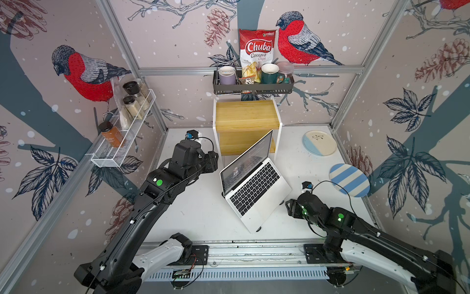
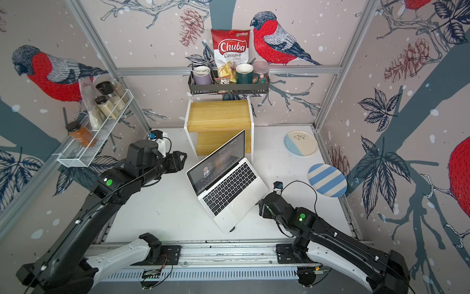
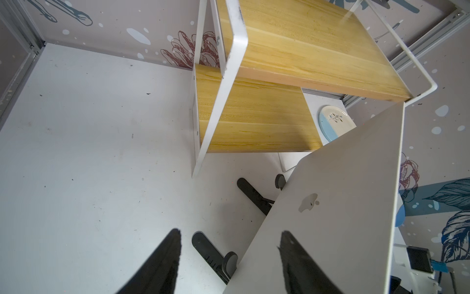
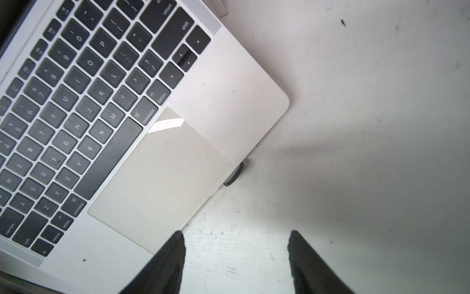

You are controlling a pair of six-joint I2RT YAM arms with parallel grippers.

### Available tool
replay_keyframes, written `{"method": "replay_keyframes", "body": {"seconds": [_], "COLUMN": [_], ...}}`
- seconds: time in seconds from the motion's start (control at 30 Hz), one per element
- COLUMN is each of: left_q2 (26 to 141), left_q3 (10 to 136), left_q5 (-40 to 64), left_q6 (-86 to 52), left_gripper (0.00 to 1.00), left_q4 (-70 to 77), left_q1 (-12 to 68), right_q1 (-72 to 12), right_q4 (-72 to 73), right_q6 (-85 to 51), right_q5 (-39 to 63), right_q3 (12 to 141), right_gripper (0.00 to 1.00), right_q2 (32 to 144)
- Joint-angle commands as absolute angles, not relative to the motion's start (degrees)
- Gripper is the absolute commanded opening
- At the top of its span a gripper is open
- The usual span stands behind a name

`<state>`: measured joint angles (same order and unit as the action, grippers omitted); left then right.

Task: Close the laptop lid and set it aside
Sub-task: Close the lid of the laptop.

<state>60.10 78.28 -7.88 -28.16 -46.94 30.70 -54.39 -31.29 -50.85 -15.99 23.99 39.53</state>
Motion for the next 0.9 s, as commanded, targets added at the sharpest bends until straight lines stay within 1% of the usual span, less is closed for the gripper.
{"method": "replay_keyframes", "body": {"seconds": [0.0, 0.07, 0.23, 0.3, 0.43, 0.63, 0.87], "left_q2": [61.88, 63.25, 66.49, 66.93, 68.11, 68.77, 69.55], "left_q3": [80.35, 81.01, 82.15, 82.02, 82.39, 82.44, 82.62], "left_q5": [-6.87, -6.64, -4.77, -4.73, -4.59, -5.34, -6.80], "left_q6": [-26.85, -26.90, -26.61, -26.61, -26.54, -26.83, -27.24], "left_gripper": [0.52, 0.47, 0.47, 0.45, 0.45, 0.46, 0.46], "left_q4": [-45.81, -45.17, -44.87, -44.22, -44.00, -44.18, -44.49], "left_q1": [31.94, 33.24, 36.12, 37.13, 38.99, 40.70, 44.20], "right_q1": [-55.08, -55.13, -55.16, -55.17, -55.15, -55.52, -57.03], "right_q4": [-25.61, -24.84, -22.95, -21.91, -20.34, -17.47, -14.64], "right_q6": [-55.23, -56.05, -56.83, -56.91, -57.58, -57.65, -58.52], "right_q5": [-18.71, -19.16, -19.74, -19.31, -18.89, -18.49, -19.61], "right_q3": [20.81, 19.23, 17.06, 16.40, 15.82, 16.05, 15.91], "right_gripper": [0.63, 0.62, 0.61, 0.61, 0.58, 0.52, 0.48], "right_q2": [38.05, 37.29, 36.62, 37.01, 39.14, 44.06, 48.25]}}
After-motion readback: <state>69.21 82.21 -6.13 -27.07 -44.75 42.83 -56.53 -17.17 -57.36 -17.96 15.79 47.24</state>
